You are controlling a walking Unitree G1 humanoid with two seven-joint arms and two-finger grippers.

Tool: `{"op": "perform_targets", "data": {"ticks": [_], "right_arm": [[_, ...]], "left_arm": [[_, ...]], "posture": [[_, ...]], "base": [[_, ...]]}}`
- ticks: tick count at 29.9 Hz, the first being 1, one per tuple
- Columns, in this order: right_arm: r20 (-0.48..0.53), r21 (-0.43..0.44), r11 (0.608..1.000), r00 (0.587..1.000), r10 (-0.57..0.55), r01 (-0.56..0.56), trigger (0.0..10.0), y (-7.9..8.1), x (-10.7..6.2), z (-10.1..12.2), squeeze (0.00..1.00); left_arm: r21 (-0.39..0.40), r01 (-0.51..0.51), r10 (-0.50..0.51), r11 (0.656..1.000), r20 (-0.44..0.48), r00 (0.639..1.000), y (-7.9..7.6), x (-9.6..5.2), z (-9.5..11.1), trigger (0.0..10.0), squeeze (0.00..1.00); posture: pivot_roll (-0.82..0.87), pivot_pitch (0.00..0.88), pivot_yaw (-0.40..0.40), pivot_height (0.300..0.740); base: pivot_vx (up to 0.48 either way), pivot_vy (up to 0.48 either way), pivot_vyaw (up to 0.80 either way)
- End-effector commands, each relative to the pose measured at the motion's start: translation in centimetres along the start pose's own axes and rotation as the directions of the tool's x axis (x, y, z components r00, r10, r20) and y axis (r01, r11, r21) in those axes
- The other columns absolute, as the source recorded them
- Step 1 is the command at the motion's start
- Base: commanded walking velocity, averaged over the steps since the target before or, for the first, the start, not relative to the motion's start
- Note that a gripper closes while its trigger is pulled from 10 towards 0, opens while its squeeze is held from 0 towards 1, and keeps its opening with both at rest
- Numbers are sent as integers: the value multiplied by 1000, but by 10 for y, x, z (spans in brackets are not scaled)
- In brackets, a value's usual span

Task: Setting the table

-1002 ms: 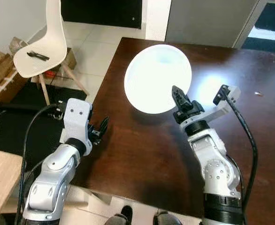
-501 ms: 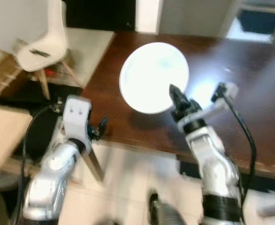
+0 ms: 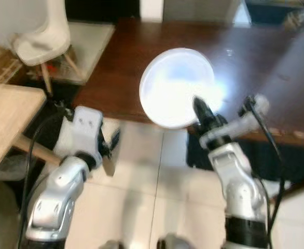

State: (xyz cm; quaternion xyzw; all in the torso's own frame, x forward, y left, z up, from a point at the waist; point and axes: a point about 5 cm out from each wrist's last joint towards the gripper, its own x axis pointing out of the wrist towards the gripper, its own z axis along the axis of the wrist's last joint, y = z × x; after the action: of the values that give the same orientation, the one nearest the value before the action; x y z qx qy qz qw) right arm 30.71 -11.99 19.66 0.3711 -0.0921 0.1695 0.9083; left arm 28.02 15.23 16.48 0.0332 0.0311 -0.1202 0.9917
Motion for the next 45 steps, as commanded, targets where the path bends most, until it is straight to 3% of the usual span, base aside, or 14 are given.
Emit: {"op": "perform_targets", "data": {"ticks": [1, 9, 15, 19, 21, 24, 29, 33, 39, 45], "right_arm": [[1, 4, 1000, 1000, 3, -3, 10000, 1, 0, 0, 0], [16, 10, 1000, 1000, 4, -4, 10000, 1, 0, 3, 0], [-3, -32, 999, 1000, 7, -7, 10000, 0, 1, 2, 0], [-37, -75, 997, 999, 22, -24, 10000, 2, 3, -1, 0], [-57, -98, 995, 998, 28, -34, 10000, 1, 4, -2, 0], [-111, -162, 986, 993, 29, -47, 10000, -4, 4, -8, 0], [-192, -228, 970, 981, 37, -81, 10000, -10, -1, -21, 0], [-222, -183, 981, 975, 16, -58, 10000, -17, -6, -30, 0], [-184, -114, 993, 982, -33, 12, 10000, -25, -8, -32, 0], [-173, -158, 987, 984, -37, 10, 10000, -27, -8, -30, 0]], "left_arm": [[-6, 3, -3, 1000, -13, 1000, 0, -1, -3, 10000, 0], [0, -2, 2, 1000, -22, 1000, -1, 0, -4, 10000, 0], [-1, -16, 16, 1000, -23, 1000, 1, 0, -5, 10000, 0], [-70, -130, 130, 989, -3, 991, 16, -1, -10, 10000, 0], [-54, -179, 179, 982, -7, 984, 25, -4, -18, 10000, 0], [-24, -204, 203, 979, -18, 979, 26, -5, -31, 10000, 0], [-67, -239, 239, 969, -10, 971, 20, -6, -36, 10000, 0], [-91, -245, 247, 965, 13, 969, 17, -6, -33, 10000, 0], [-77, -239, 242, 968, 32, 970, 18, -6, -29, 10000, 0], [-61, -239, 242, 969, 35, 970, 20, -4, -29, 10000, 0]], "posture": [[-114, 76, 67, 740], [-113, 77, 66, 740], [-113, 78, 65, 740], [-112, 77, 63, 740], [-112, 76, 29, 740], [-106, 79, -24, 740], [-110, 81, -59, 740], [-104, 82, -63, 740], [-101, 77, -27, 740], [-108, 71, -15, 740]], "base": [[0, 0, 0], [0, 0, 0], [0, 0, 0], [0, 0, 0], [0, 0, 0], [0, 0, 0], [0, 0, 0], [0, 0, 0], [0, 0, 0], [0, 0, 0]]}}
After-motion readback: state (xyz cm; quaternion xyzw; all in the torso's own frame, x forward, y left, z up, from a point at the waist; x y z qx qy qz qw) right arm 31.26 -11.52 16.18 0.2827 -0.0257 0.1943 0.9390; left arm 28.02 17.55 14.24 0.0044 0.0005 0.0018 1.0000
